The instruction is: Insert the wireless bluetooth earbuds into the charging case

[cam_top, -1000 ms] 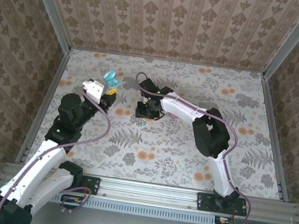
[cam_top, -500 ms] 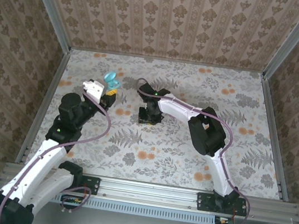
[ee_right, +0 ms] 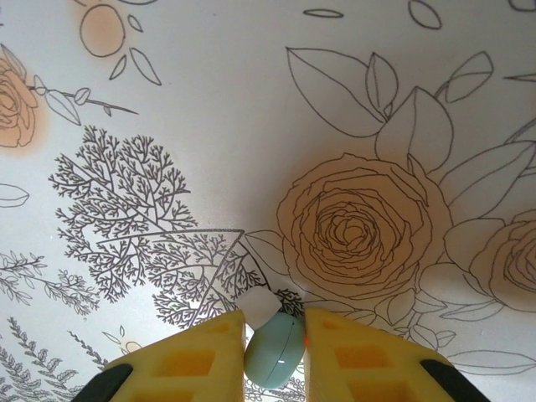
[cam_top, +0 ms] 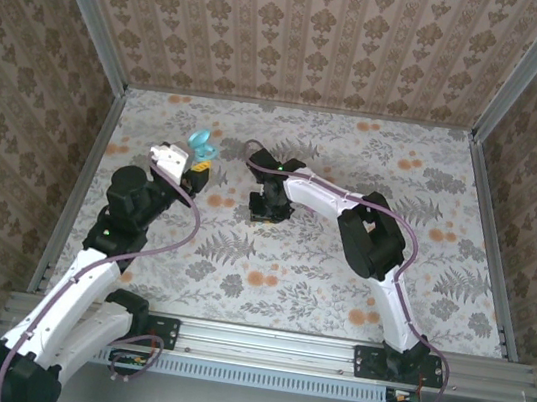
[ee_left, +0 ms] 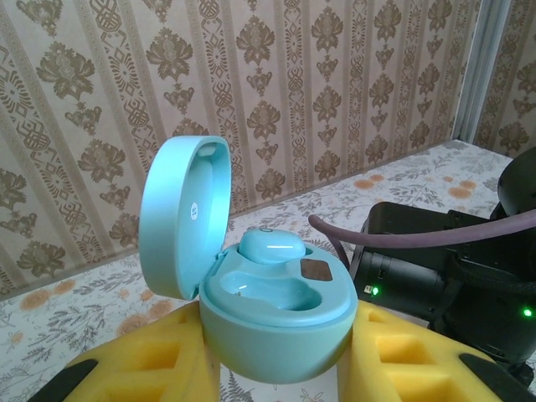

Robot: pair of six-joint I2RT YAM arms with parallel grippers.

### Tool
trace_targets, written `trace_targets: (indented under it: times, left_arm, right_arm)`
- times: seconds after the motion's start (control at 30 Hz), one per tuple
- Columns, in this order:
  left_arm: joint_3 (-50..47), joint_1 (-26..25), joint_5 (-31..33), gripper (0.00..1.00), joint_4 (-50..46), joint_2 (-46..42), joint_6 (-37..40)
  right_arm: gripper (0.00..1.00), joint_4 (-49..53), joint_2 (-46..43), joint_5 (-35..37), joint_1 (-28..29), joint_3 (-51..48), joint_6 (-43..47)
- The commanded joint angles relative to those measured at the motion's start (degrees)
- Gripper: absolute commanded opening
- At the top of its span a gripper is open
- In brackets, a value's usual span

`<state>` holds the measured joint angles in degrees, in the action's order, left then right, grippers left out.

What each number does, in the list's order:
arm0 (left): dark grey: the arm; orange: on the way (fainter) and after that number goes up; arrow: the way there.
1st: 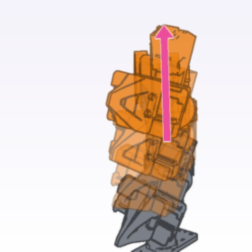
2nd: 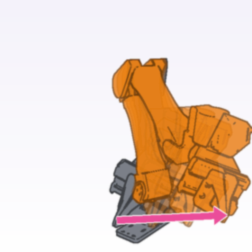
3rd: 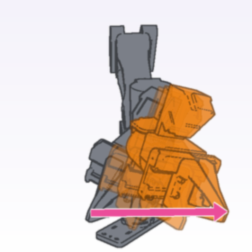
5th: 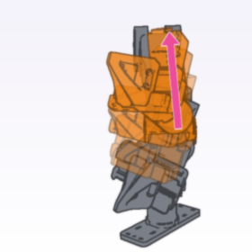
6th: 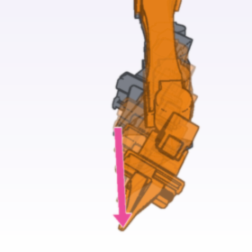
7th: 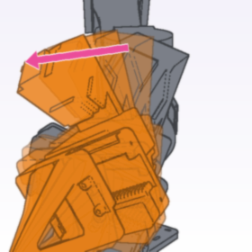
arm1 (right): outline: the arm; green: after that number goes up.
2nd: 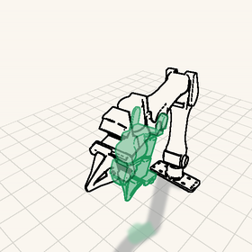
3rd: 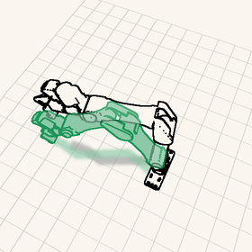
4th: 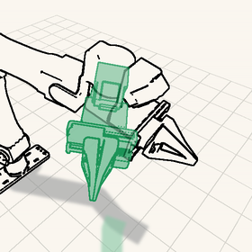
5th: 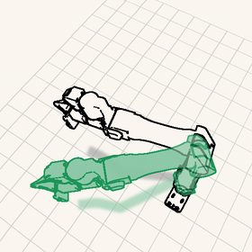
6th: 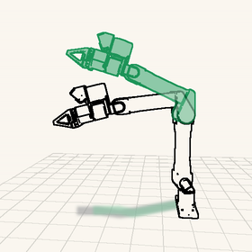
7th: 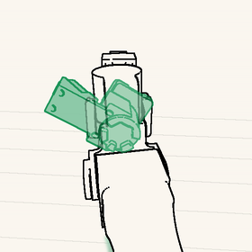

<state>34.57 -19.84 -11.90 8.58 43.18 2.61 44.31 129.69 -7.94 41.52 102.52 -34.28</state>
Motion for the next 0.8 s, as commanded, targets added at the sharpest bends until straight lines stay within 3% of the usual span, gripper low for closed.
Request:
trace_targets:
  times: [0.0,0.33,0.5,0.6,0.77]
  left_arm:
    - [0.9,0.4,-3.1,0.35,0.6,1.0,-0.6]
    - [6.7,0.0,-24.3,0.35,1.5,13.2,-3.0]
    - [11.4,-3.4,-37.0,0.35,1.5,20.7,-0.7]
    - [14.2,-5.5,-43.3,0.35,1.3,25.0,0.5]
    - [16.5,-8.5,-47.9,0.34,2.5,29.4,1.5]
  right_arm:
    - [0.23,-0.5,-4.5,-0.1,-0.6,-4.3,4.0]
    - [0.24,-5.9,-37.5,5.2,-4.2,-21.1,21.4]
    - [0.25,-10.7,-51.6,6.8,-4.0,-26.5,34.4]
    - [0.25,-12.8,-56.5,6.9,-3.2,-27.7,41.4]
    - [0.26,-12.8,-60.1,6.9,-0.2,-27.4,54.0]
